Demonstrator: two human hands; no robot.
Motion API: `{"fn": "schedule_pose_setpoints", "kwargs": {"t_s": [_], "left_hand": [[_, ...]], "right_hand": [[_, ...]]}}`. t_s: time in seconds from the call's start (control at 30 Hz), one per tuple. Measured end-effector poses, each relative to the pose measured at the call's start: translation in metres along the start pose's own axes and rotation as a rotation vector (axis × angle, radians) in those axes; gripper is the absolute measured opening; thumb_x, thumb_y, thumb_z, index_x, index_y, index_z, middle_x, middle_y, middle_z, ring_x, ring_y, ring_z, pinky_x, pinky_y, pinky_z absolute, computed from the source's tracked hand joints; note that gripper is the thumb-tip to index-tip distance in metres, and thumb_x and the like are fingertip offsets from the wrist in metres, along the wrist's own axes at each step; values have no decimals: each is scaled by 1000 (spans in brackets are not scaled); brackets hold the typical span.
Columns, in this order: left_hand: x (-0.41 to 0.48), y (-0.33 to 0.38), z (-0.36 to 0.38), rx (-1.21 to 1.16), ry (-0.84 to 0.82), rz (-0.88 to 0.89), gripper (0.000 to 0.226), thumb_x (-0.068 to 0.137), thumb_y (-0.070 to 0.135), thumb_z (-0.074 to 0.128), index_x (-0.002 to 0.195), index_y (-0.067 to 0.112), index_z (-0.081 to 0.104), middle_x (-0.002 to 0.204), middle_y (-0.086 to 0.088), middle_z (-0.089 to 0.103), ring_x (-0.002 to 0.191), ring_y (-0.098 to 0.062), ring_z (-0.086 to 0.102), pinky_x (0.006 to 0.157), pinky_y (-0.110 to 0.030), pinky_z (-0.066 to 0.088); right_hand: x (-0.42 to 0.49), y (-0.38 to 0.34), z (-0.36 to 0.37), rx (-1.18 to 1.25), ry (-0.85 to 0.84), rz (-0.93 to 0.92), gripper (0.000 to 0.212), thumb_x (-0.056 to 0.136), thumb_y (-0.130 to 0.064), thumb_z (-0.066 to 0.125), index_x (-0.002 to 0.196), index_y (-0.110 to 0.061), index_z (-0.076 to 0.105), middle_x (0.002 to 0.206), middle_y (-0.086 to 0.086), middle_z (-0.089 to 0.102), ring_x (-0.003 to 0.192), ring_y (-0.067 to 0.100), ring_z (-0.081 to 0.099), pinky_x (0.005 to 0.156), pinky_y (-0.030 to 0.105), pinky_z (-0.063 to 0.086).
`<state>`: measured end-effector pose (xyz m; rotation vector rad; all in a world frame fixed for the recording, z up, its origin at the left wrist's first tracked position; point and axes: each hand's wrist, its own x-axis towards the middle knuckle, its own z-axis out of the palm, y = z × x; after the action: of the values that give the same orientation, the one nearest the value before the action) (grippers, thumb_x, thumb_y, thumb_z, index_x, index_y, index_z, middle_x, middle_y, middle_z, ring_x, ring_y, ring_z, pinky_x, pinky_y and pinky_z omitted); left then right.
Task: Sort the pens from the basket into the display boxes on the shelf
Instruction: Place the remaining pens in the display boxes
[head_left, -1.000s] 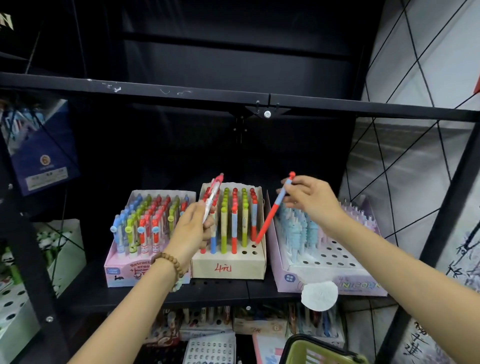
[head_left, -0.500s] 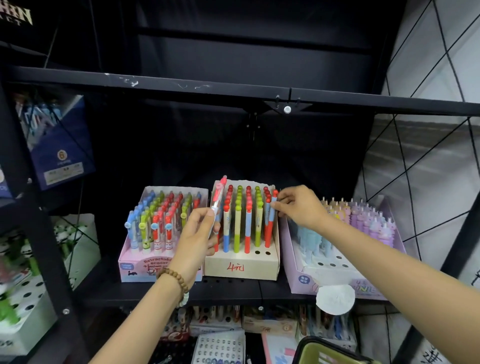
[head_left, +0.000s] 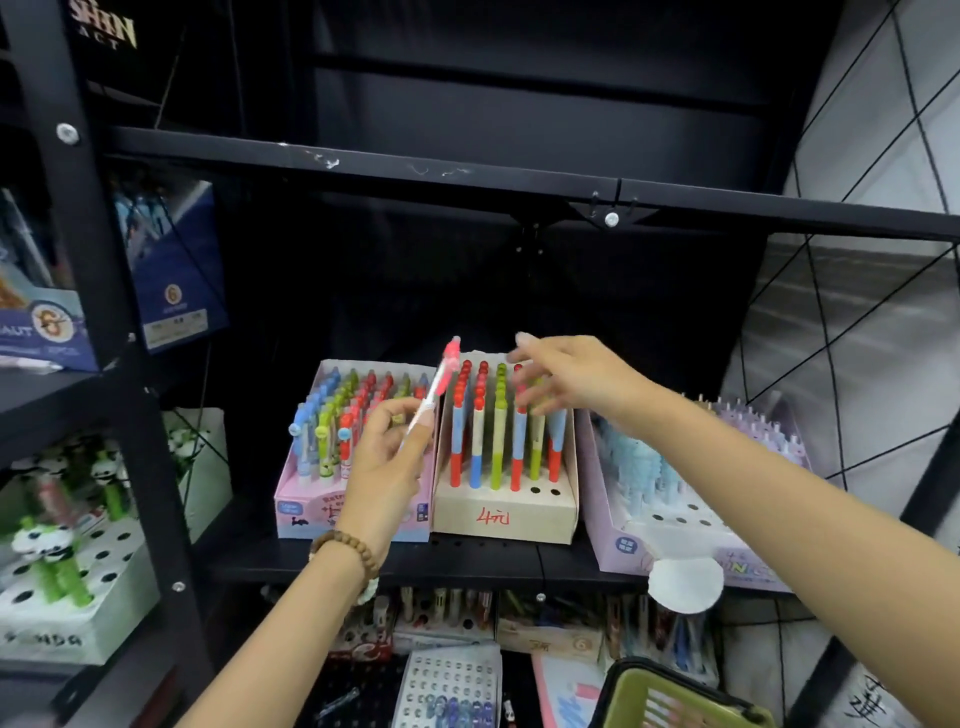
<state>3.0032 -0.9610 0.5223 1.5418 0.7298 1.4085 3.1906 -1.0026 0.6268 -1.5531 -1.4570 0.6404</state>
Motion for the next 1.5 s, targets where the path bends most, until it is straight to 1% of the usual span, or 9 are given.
{"fn": "schedule_pose_setpoints", "kwargs": {"t_s": [0.13,0.27,0.47,0.6,0.73,1.0,1.23,1.4,1.5], "left_hand": [[2,-4,-5,100,40,145,8,93,26,56,97,32,52,84,9,60,66,6,55,59,-8,44],[0,-14,-29,235,-23,214,19,92,40,44,110,39,50,95,28,55,88,7,54,75,-12,45],[-8,-38,-63,633,-161,197,51,88,52,39,136,37,37,119,30,51,100,22,48,85,4,31],[-10,-56,-69,954,-272,358,39,94,44,48,127,27,59,127,14,59,119,-5,52,100,-14,24],[-8,-61,-66,964,-251,398,30,91,40,56,113,23,70,110,12,69,104,-7,60,92,-21,37],[-8,-64,-65,964,-210,415,23,87,37,63,102,23,73,97,13,71,92,-6,63,84,-20,41],[-8,-67,-64,960,-198,421,20,86,36,65,99,23,74,92,13,71,87,-7,64,81,-20,41],[-13,-59,-58,961,-198,357,27,90,39,58,108,23,70,103,9,68,100,-12,59,89,-21,33],[-30,-45,-46,919,-219,403,33,91,43,53,111,20,66,112,9,63,113,-12,50,98,-18,23]], "right_hand": [[1,-27,45,155,-121,-63,29,91,-26,61,112,-6,66,97,8,73,79,11,72,64,17,55],[13,-30,58,94,-148,-70,21,88,-19,65,106,-8,69,91,5,74,79,8,71,64,15,54],[44,-19,53,-53,56,-93,5,88,-13,64,86,-10,67,76,7,72,65,11,68,63,21,57],[57,-2,71,-276,81,-161,7,89,-14,62,91,-9,66,70,6,71,49,2,61,47,9,42],[67,0,82,-390,100,-197,9,88,-22,62,94,-16,65,70,-7,67,54,1,61,57,17,50],[76,-7,83,-503,19,-121,18,84,-23,67,97,-11,67,86,6,73,62,7,60,55,16,45],[78,2,96,-784,-121,-50,30,76,-43,73,90,-17,73,88,-3,71,92,15,63,100,40,42],[78,-9,99,-884,-178,-6,37,77,-43,74,101,-15,71,106,-1,69,103,19,61,99,37,44],[46,-20,73,-634,-109,-133,44,84,-37,68,120,-12,64,118,4,66,106,13,61,93,20,46]]}}
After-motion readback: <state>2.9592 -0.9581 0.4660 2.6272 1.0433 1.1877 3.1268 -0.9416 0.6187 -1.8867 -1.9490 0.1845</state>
